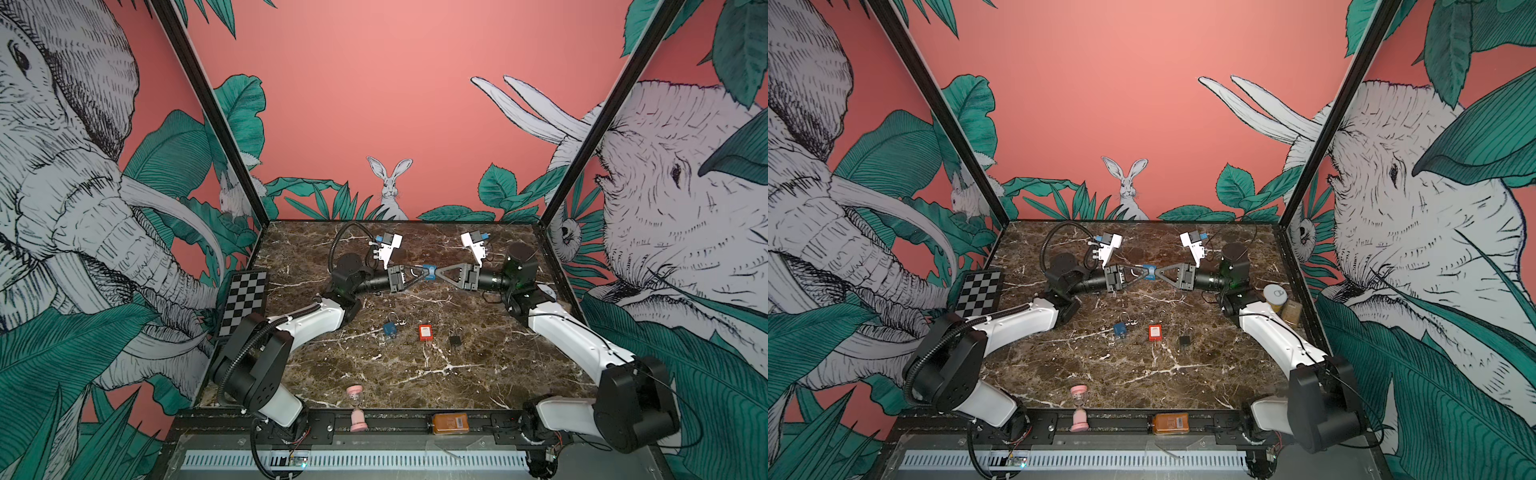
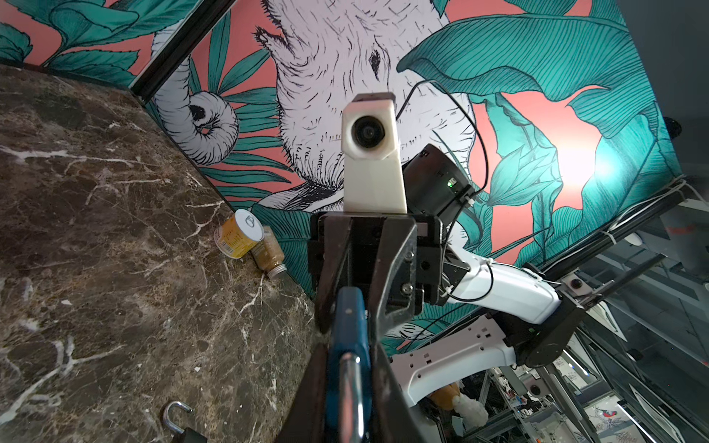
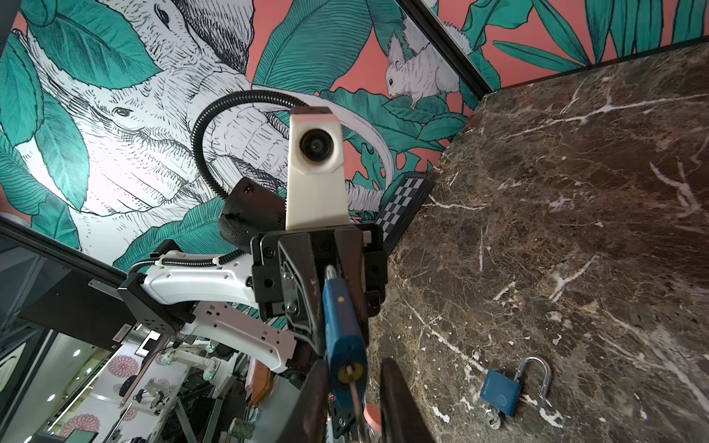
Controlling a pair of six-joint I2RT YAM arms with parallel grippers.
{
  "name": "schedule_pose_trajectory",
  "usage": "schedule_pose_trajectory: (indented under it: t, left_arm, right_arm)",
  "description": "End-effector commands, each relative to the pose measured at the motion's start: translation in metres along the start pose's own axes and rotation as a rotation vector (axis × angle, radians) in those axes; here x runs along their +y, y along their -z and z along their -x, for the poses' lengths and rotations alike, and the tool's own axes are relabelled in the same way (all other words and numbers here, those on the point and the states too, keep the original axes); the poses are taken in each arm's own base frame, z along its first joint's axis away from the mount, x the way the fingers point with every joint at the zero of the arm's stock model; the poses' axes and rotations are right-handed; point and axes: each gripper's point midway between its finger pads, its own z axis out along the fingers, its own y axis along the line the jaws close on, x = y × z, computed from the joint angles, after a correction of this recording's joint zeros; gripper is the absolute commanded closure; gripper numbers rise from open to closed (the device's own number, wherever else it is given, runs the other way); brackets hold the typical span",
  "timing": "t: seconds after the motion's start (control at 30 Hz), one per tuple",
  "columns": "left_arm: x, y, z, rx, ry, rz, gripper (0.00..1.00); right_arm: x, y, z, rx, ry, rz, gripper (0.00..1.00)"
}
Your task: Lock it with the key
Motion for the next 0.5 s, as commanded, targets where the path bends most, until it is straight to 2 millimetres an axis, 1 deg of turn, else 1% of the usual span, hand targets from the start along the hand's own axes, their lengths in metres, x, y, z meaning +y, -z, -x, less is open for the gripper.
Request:
schedule_pose_trajectory:
  t: [0.0,0.23,0.3,0.47]
  left_arm:
    - [-0.0206,0.0019,0.0104,-0.027,-0.069,-0.064,1.00]
    - [-0.0204,0.0013,0.0090,-0.015,-0.062,-0.067,1.00]
    - [-0.0198,0.0013,0.0080,-0.011,-0.064,-0.066,1.00]
    - [-0.0166,0.0017,0.0057,-0.008,-0.056,-0.058,1.00]
  right_arm:
    - [0.0062,0.0060,0.0015,-0.020,0.036,-0.001,0.77]
    - [0.0093,0.0069,0.0050,-0.032,0.046,0.004,0.82]
    - [0.0111,0.0068,0.0068,-0.034,0.049,0.012,0.85]
    - [0.0116,0.0062,0.0078,-0.034,0.048,0.018,0.87]
